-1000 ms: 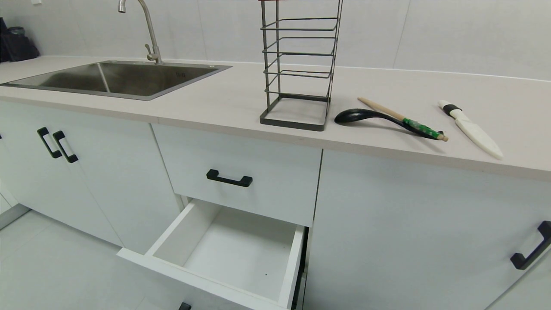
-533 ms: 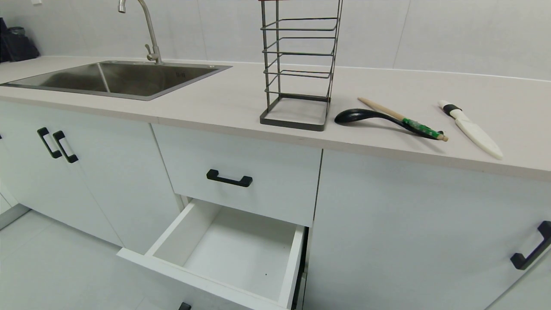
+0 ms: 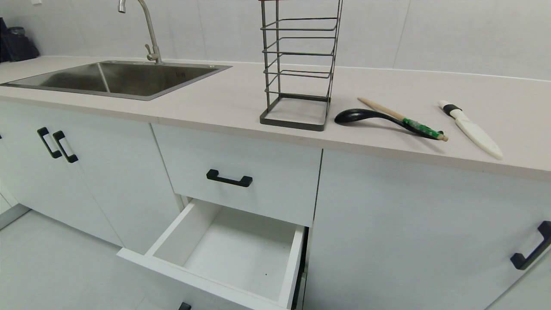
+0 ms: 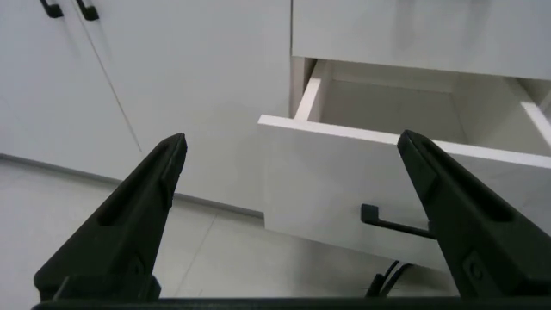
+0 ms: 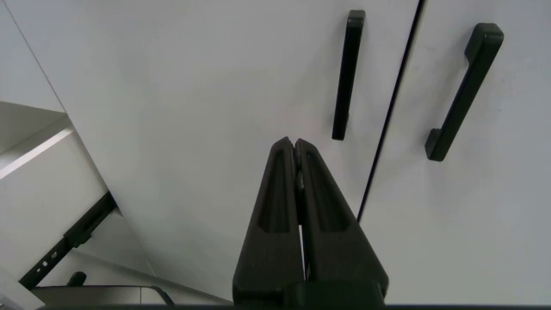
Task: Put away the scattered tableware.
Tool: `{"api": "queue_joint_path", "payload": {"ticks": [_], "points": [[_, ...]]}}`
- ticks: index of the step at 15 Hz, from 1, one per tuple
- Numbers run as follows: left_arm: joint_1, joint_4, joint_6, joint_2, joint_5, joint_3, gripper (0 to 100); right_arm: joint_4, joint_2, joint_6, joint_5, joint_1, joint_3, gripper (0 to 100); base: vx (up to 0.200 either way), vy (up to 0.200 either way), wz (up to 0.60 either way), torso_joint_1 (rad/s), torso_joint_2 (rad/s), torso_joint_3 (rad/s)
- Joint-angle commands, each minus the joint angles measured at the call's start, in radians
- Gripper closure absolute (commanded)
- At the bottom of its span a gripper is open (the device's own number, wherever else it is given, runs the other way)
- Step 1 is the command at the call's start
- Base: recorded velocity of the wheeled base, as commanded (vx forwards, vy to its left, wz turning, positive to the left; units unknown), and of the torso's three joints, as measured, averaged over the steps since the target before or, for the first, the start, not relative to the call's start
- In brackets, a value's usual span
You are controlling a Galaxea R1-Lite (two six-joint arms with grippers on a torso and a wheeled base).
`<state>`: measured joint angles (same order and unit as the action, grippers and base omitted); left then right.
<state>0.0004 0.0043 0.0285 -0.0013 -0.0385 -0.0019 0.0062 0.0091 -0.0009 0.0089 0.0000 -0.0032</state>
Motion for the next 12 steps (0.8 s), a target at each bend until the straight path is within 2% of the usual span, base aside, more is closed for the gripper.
{"api": "queue_joint_path", "payload": {"ticks": [1,7,12], "points": [[0.0,-0.01,-0.009,0.001,-0.004,0.002,0,0.0,0.0,-0.001,0.0,0.0,0.0,100,0.0,0.0,0.0,0.0,0.0,0.0],[0.0,-0.009,-0.01,0.001,0.0,0.002,0,0.0,0.0,-0.001,0.0,0.0,0.0,100,0.0,0.0,0.0,0.015,-0.02,-0.004],[0.0,-0.009,-0.01,0.001,0.0,0.002,0,0.0,0.0,-0.001,0.0,0.0,0.0,100,0.0,0.0,0.0,0.22,-0.14,-0.132]]}}
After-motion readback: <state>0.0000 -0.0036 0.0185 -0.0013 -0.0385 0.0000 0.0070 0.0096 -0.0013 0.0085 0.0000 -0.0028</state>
